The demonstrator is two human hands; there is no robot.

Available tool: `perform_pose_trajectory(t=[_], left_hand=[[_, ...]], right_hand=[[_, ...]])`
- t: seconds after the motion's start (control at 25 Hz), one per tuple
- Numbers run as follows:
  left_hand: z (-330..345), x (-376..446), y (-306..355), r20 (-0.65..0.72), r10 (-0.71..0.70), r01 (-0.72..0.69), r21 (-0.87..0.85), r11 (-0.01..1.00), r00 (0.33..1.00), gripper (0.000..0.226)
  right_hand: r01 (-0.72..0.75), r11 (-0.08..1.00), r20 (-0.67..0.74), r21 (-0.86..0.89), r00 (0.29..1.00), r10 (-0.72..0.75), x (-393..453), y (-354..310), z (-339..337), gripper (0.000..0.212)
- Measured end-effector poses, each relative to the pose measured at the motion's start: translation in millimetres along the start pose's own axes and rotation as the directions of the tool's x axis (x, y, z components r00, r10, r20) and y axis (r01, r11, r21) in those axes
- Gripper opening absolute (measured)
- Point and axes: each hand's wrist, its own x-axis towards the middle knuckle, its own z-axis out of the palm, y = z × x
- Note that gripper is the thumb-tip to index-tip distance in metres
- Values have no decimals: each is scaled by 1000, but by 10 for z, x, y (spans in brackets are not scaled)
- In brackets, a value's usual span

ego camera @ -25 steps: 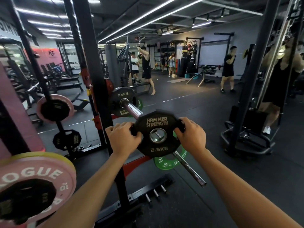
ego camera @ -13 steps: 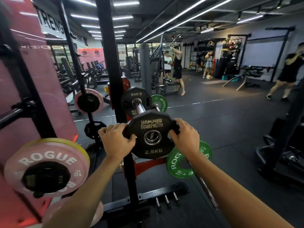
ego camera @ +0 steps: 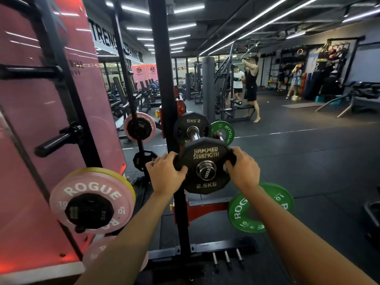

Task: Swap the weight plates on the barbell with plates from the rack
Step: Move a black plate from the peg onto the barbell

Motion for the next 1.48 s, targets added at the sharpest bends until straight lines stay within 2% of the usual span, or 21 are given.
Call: perform_pose_trajectory(t=[0.2, 0.48, 0.64, 0.92, 1.16, 1.48], left_hand=[[-38, -91, -8, -27, 2, -6, -143, 990, 1000, 53], [-26, -89, -31, -36, 22, -23, -19, 1000, 999, 71], [70, -107, -10, -63, -68, 65, -47, 997, 996, 74], [347, 379, -142, 25, -134, 132, 65, 989, 991, 77], [874, 873, -429, -10, -137, 137, 0, 991, 991, 79], [1498, 1667, -825, 19, -153, 154, -68, 986, 988, 95]], right_hand=[[94, 994, 86, 55, 991, -98, -36, 187, -55, 48], [122, 992, 120, 41, 985, -126, 44, 221, -77, 75], [67, 997, 99, 35, 993, -70, 91, 248, 70, 73], [58, 998, 101, 10, 993, -59, 507, 284, 439, 71], [29, 998, 113, -48, 993, -24, 1017, 371, 926, 67], [-13, 997, 123, -76, 992, 22, 1759, 414, 1624, 72]])
